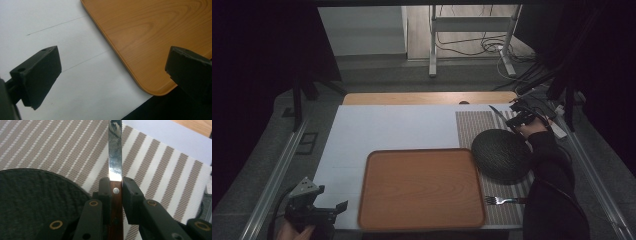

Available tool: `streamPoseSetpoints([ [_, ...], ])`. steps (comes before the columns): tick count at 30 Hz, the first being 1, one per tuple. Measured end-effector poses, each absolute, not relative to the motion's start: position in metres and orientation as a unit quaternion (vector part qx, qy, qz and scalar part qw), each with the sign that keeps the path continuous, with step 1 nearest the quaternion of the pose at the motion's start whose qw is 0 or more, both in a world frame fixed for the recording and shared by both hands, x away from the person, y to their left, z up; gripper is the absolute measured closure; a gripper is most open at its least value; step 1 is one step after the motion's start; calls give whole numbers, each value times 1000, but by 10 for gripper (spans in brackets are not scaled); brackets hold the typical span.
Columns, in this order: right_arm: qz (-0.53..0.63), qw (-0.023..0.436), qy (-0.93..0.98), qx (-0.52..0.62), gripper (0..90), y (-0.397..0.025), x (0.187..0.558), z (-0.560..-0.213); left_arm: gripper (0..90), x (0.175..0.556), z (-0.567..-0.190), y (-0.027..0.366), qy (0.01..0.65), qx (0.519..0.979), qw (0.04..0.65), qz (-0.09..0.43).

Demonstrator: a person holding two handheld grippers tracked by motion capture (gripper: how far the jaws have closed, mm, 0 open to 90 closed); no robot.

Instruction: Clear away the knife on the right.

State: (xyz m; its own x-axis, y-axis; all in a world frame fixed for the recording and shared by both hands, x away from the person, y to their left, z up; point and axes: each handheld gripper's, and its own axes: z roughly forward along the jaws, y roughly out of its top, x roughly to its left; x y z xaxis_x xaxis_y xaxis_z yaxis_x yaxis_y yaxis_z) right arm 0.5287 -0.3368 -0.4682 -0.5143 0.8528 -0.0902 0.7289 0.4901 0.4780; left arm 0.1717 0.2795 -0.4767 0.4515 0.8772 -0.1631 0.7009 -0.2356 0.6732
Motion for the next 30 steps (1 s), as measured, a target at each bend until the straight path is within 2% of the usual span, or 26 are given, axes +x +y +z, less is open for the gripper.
streamPoseSetpoints([
  [30, 239, 116, 864, 428, 775, -291, 464, -470, 10, 172, -476, 280, 508, 775, 355, 126],
])
